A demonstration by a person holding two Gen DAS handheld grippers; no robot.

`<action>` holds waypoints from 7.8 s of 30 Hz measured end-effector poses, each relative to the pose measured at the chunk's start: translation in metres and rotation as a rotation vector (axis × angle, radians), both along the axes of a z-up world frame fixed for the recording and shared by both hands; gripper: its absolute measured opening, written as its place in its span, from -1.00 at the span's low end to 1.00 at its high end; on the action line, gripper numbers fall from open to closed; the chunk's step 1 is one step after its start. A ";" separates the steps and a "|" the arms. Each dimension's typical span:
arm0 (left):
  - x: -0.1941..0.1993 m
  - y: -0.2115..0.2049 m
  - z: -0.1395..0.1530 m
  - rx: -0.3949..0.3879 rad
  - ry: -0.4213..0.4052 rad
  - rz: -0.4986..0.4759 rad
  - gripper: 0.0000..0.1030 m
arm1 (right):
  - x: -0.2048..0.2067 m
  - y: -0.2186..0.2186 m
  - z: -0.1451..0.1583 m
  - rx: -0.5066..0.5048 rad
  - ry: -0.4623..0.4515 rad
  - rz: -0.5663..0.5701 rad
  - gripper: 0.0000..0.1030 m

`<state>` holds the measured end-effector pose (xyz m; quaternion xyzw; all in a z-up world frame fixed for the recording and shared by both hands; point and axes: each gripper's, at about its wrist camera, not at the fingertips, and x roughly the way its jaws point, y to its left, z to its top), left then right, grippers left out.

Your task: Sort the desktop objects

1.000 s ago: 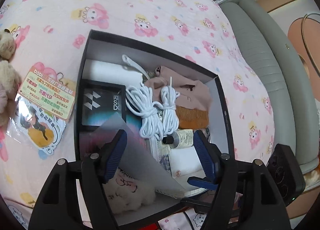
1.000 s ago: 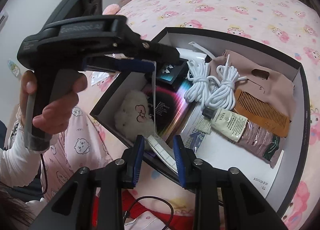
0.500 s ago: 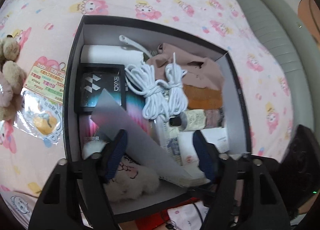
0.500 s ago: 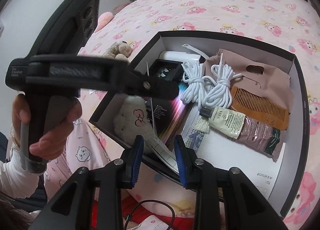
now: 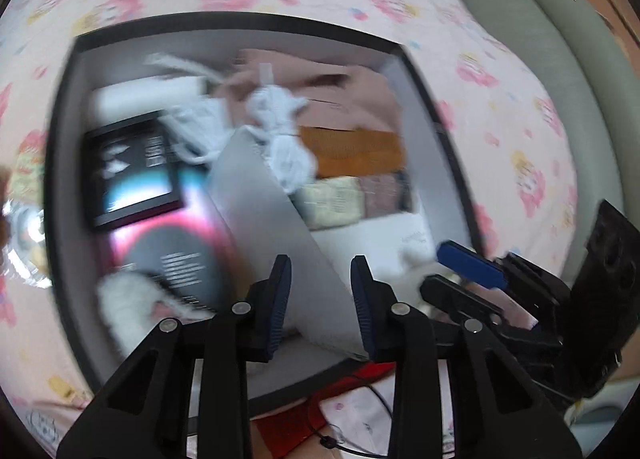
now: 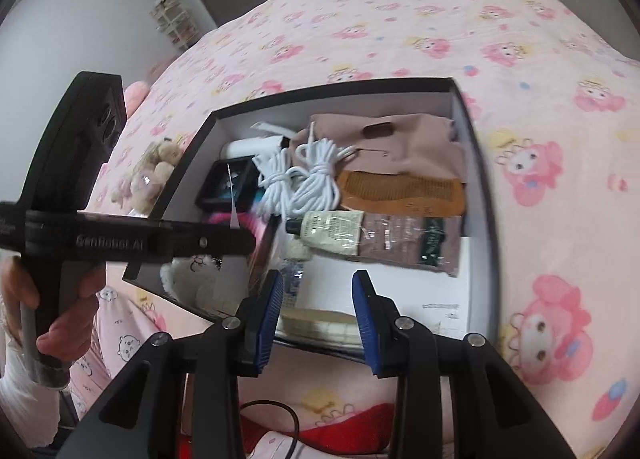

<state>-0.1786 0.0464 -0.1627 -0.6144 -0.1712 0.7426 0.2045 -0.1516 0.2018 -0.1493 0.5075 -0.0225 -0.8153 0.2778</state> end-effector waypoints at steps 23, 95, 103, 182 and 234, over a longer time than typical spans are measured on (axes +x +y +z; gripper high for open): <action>-0.005 -0.028 0.010 -0.186 0.055 0.182 -0.88 | 0.008 0.013 0.000 0.012 -0.010 -0.013 -0.37; -0.010 0.002 -0.051 0.061 -0.084 0.051 -0.48 | -0.042 -0.002 -0.023 0.156 0.021 -0.209 -0.36; 0.022 -0.007 -0.009 0.011 0.064 0.139 0.00 | -0.012 0.011 -0.008 0.180 0.031 -0.322 -0.35; 0.049 -0.403 -0.037 -0.065 0.100 0.795 -0.32 | -0.043 -0.350 -0.057 0.017 -0.081 -0.030 -0.42; 0.142 -0.371 -0.045 0.006 -0.059 0.783 0.05 | 0.038 -0.315 -0.060 0.012 -0.112 0.099 -0.71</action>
